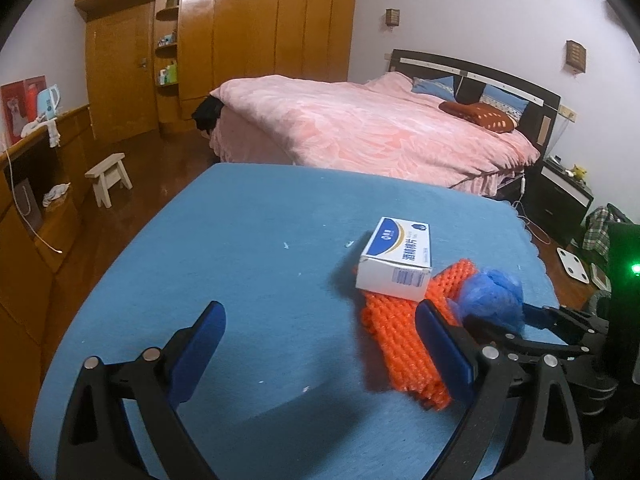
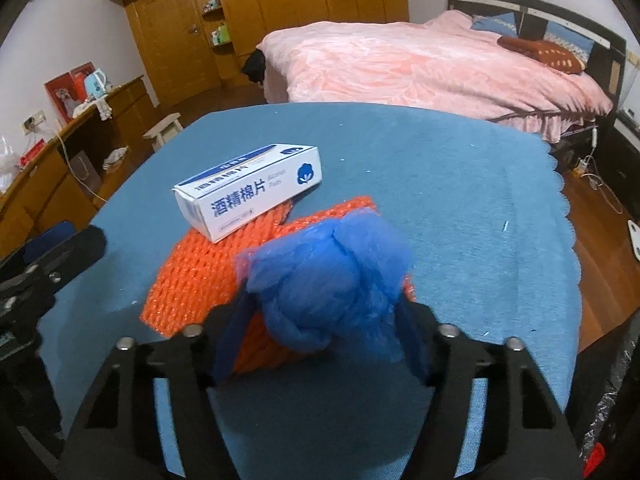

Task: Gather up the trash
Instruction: 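Grasp the white alcohol-pad box with the left tool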

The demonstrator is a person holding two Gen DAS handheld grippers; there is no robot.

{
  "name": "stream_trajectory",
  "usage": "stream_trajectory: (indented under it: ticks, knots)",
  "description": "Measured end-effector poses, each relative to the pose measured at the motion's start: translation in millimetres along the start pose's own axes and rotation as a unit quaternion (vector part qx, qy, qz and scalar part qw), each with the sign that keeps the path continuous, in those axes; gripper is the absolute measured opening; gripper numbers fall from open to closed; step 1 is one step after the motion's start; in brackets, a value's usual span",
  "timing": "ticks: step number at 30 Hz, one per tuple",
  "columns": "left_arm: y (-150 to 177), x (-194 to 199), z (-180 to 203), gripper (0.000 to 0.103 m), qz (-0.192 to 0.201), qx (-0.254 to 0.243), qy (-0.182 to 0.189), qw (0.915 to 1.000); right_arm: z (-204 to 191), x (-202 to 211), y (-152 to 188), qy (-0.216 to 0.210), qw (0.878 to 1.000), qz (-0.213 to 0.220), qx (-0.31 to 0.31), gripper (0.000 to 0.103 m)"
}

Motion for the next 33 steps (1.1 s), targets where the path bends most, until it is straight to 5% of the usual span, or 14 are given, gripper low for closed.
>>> stream_trajectory:
  ticks: [12, 33]
  knots:
    - [-7, -32, 35, 0.094, -0.020, -0.022, 0.025, 0.9993, 32, 30, -14, 0.010, 0.999, 0.035, -0.020, 0.054]
    - [-10, -99, 61, 0.090, -0.076, -0.043, 0.035, 0.9956, 62, 25, -12, 0.031, 0.998, 0.031, -0.039, 0.054]
Point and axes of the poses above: each gripper's, at about its wrist camera, not at the fingertips, and x roughly against the way its jaws point, z to its right, y to its underside, the point moved 5 cm from there along -x, roughly the way its jaws point, and after that the axes turned 14 degrees about x, right-handed, at the moved point
